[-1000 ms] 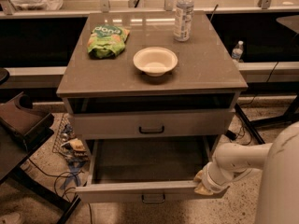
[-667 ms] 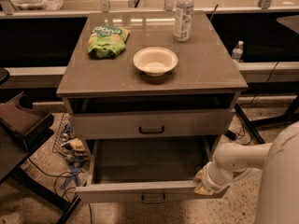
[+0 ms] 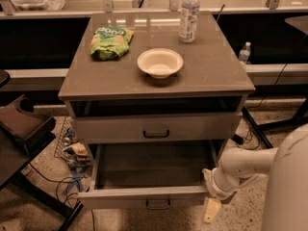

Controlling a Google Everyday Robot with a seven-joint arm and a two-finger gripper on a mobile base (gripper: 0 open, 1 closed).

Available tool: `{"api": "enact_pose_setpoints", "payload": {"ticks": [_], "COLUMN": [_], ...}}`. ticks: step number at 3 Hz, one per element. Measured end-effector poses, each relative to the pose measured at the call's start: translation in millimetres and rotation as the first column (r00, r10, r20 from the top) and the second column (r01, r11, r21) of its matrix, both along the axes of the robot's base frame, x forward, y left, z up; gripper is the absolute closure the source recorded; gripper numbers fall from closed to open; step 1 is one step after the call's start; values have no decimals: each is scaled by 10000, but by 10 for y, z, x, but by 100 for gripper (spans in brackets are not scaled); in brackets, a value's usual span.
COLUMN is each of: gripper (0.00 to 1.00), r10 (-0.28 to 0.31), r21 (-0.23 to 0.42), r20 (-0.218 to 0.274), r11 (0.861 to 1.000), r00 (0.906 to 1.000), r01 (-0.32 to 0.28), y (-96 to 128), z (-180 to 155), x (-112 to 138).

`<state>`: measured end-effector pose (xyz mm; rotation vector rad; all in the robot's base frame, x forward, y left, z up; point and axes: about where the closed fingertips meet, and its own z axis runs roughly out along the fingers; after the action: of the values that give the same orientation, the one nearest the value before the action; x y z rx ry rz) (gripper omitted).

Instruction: Open middle drawer

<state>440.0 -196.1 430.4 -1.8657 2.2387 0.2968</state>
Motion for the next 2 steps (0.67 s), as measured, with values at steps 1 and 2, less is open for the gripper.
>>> {"api": "enact_pose_setpoints", "payload": {"ticks": [1,2], "gripper": [2,23], "r10": [-40,-224], "r21": [-136,-834], "r20": [95,621], "r11": [9999,9961], "r00": [9999,9978], "r01": [41,276], "y": [11,10], "z": [80,371], "x": [26,78]}}
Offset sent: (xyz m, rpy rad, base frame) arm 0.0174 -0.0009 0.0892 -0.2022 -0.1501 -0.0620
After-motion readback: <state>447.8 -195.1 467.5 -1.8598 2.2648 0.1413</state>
